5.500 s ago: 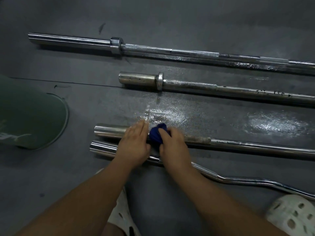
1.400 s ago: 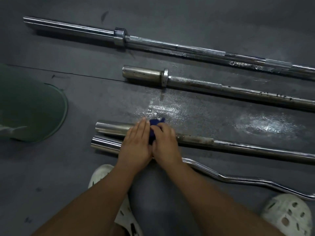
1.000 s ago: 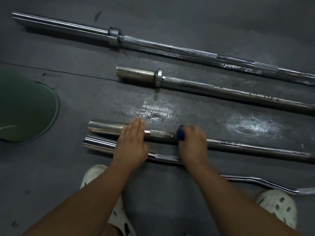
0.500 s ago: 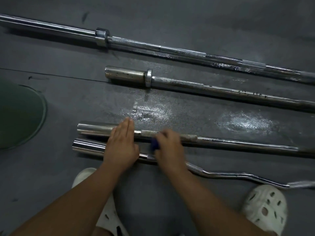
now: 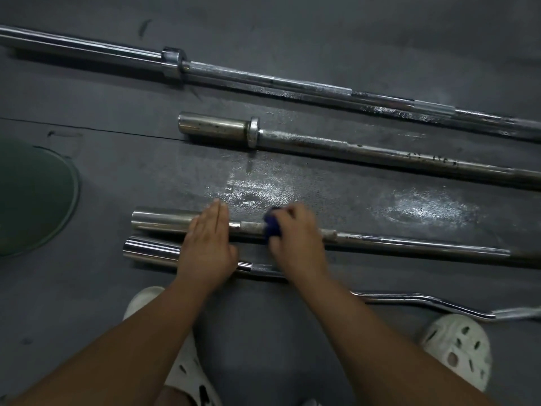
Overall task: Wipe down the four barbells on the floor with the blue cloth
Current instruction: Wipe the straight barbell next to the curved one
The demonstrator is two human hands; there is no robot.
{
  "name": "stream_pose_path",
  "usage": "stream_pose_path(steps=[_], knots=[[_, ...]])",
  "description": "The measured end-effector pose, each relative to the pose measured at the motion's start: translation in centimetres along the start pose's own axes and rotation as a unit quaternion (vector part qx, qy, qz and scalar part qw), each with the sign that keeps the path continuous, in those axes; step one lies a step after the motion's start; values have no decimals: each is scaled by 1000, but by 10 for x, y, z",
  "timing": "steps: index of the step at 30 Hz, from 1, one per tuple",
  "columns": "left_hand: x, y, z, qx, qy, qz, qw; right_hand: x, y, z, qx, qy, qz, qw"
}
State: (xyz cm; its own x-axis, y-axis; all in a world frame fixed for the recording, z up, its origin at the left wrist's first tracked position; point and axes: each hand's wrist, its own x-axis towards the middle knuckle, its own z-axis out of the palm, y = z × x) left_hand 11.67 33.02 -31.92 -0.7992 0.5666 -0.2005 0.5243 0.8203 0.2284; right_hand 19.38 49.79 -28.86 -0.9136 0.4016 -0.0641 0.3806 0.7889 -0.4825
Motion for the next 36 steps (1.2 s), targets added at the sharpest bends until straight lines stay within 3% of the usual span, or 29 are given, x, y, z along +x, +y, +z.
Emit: stream_pose_path(steps=[3,7,11,15,20,26,30,33,36], knots=[[-1,0,-1,0,-4,5,1000,1,-5,10,-70,-69,-83,992],[-4,0,-4,1,-8,4,1000,0,38,-10,-100,-60,23,993],[-2,1,-2,3,-9,0,1000,7,22,-8,-91,-86,65,990],[-2,1,-1,0,0,3,1000,6,20,4,-90,-64,75,991],[-1,2,-1,-3,3,0,1000,17,39,1,6,-86,88,992],[3,0,-2,7,-8,0,1000,19,33,8,-49,-56,114,991],[-1,1,-4,2,-8,1,1000,31,25,9,-34,-41,199,979],[-3,2,-2,0,-2,-2,1000,23,39,6,-32,-95,127,987],[-3,3,-1,2,-1,-3,1000,15,45,4,-43,-101,97,989]])
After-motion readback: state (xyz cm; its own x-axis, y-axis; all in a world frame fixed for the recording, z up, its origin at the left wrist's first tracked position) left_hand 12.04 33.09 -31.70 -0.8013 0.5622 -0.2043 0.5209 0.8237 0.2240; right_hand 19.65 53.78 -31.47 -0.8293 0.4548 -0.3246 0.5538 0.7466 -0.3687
